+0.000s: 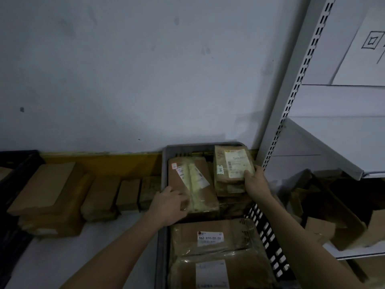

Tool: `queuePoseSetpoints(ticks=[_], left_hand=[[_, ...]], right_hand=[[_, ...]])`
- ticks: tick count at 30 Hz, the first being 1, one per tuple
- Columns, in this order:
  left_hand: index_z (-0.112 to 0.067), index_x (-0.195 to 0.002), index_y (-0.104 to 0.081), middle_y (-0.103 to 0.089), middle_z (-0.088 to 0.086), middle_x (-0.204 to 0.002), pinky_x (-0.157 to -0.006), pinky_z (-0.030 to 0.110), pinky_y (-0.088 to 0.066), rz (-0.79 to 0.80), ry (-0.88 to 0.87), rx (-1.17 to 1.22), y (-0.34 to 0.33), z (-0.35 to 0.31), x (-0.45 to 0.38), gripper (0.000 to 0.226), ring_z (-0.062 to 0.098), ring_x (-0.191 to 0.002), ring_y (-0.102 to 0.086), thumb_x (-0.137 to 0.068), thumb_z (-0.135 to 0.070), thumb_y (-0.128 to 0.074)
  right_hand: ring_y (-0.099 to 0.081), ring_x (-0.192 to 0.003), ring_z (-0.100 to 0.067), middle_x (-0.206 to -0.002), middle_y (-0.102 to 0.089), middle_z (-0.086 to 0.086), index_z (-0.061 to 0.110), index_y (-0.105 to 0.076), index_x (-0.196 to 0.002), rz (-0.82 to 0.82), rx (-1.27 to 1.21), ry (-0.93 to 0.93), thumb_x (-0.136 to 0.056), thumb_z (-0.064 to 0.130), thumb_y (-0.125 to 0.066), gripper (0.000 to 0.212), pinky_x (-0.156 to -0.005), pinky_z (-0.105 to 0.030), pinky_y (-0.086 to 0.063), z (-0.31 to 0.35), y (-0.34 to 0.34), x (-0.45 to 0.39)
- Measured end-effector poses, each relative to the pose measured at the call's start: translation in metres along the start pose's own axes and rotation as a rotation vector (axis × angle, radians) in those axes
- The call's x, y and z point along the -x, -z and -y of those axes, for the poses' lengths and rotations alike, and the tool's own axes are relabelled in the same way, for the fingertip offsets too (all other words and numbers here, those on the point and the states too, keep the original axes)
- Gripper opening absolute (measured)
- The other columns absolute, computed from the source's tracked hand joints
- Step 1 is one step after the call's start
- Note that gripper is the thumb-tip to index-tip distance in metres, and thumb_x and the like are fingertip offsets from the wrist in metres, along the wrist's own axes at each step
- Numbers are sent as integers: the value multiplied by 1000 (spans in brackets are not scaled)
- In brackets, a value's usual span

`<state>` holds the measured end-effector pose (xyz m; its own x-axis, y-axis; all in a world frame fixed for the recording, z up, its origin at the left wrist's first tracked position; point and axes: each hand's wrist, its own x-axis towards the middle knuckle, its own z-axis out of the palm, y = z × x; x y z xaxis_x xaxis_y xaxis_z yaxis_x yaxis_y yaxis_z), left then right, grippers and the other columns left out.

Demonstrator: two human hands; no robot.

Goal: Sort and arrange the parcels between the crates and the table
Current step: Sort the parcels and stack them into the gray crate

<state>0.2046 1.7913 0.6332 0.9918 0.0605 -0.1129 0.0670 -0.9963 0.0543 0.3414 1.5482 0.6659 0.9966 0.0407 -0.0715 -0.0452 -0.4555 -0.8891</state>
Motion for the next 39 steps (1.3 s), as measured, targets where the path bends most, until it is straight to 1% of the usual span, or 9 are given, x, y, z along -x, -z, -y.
queuePoseSetpoints(ticks=[5,10,12,19,28,31,34,36,39], left_hand=[[-39,-146,-41,-42,-10,-150,-96,36,-42,19,-8,10,0,1,-2,65,18,-129,-38,-87,-61,-57],[-39,-145,-45,-48,-10,-145,-93,33,-43,-8,0,46,-4,3,-5,63,18,-124,-42,-86,-57,-60],[-39,-144,-46,-48,-11,-146,-93,34,-44,-18,-1,51,-4,3,-6,63,17,-123,-42,-86,-56,-61],[-40,-143,-48,-44,-13,-149,-93,32,-43,-26,9,85,-5,4,-7,61,17,-125,-39,-85,-56,-63],[-35,-137,-55,-54,-10,-138,-89,34,-46,-81,53,153,-1,0,-4,60,16,-120,-42,-81,-51,-70],[-33,-141,-47,-42,-2,-144,-108,56,-30,-91,72,141,4,-3,2,65,23,-136,-28,-82,-54,-65],[-34,-146,-37,-27,-1,-154,-113,70,-5,-202,119,169,16,-2,11,66,26,-145,-10,-88,-62,-52],[-34,-145,-38,-30,-3,-153,-115,66,-7,-292,166,202,27,12,18,61,24,-144,-15,-91,-61,-47],[-36,-143,-40,-36,-5,-149,-114,56,-21,-365,314,251,33,55,36,56,21,-140,-24,-93,-61,-44]], right_hand=[[-37,-134,-44,-154,-27,-18,22,-23,-152,39,456,166,-103,25,-40,52,-106,-54,-39,-1,-6,1],[-2,-153,-33,-167,-3,3,42,-12,-156,161,932,386,-93,75,-29,73,-113,-71,-8,9,-34,15],[1,-154,-31,-168,0,6,41,-1,-157,231,1019,407,-89,81,-25,83,-110,-75,-1,5,-42,10],[7,-154,-30,-168,7,7,40,11,-156,193,1026,416,-97,69,-23,74,-112,-74,2,-2,-55,-16],[6,-153,-31,-167,7,7,41,12,-156,227,1009,393,-96,70,-27,77,-112,-75,-1,5,-60,-26],[2,-153,-33,-167,4,5,37,8,-157,313,1102,328,-94,72,-30,81,-111,-76,-4,25,-55,-24],[-6,-152,-36,-166,-11,-2,25,-12,-157,349,1145,325,-98,64,-32,74,-112,-74,-11,60,-57,-16],[-22,-145,-37,-157,-29,-9,22,-35,-145,324,1111,442,-100,56,-37,56,-109,-65,-30,83,-68,-7],[-51,-122,-33,-135,-57,-8,22,-52,-130,296,989,645,-100,52,-39,44,-96,-49,-47,114,-102,18]])
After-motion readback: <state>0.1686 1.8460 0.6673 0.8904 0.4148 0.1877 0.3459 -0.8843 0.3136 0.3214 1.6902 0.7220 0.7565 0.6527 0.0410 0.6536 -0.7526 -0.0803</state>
